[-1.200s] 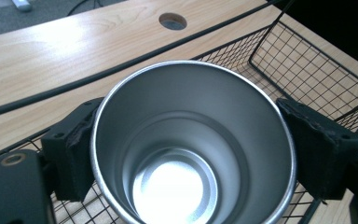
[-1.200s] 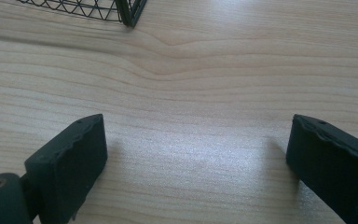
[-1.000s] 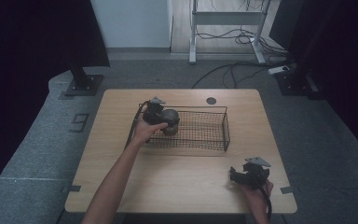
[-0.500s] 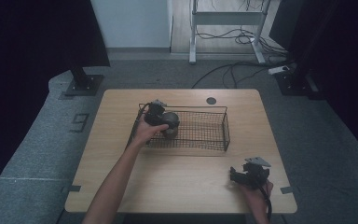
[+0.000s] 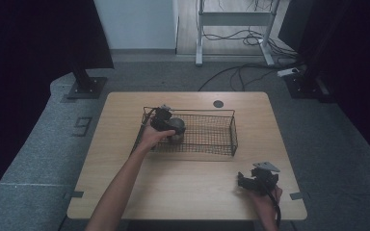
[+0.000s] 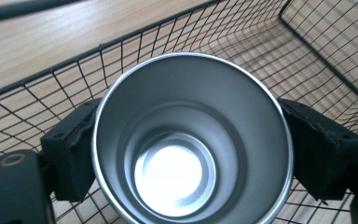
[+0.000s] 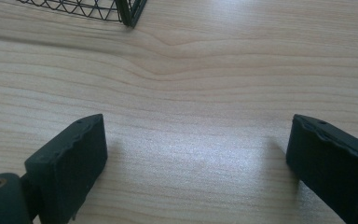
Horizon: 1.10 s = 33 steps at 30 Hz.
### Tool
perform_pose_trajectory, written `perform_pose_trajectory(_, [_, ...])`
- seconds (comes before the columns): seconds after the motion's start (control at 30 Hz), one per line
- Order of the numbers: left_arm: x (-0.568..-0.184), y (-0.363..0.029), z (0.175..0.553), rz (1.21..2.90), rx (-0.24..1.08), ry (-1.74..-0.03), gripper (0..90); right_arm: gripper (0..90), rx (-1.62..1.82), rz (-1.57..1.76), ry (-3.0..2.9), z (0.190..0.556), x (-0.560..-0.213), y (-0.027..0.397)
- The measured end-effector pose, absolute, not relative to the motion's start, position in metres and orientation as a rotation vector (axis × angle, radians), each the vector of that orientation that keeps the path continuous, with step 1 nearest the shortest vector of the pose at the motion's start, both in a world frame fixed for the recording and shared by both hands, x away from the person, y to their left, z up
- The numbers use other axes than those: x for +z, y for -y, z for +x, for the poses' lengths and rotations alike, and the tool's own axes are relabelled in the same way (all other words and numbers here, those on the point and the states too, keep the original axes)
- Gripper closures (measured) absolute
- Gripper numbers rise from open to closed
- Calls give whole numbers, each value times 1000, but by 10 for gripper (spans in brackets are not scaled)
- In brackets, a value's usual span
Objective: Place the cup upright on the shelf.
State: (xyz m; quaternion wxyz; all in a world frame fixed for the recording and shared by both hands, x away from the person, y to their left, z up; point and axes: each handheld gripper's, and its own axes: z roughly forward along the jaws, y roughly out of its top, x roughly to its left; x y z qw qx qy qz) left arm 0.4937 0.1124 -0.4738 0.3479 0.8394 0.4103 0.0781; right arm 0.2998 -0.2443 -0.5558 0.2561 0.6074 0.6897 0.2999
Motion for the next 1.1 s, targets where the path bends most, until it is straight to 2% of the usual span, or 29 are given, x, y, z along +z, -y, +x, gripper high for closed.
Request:
perform_pose_trajectory(0.33, [-477, -109, 494, 2202, 177, -1079, 136, 50, 814, 1648, -1872, 300, -556, 244])
perform_pose_trajectory(0.6, [-469, -113, 491, 2157, 208, -1077, 105, 50, 814, 1648, -1872, 300, -556, 244])
perform_pose_trajectory(1.1, [-451, -122, 481, 2076, 255, -1029, 105, 50, 814, 1648, -1872, 300, -556, 244])
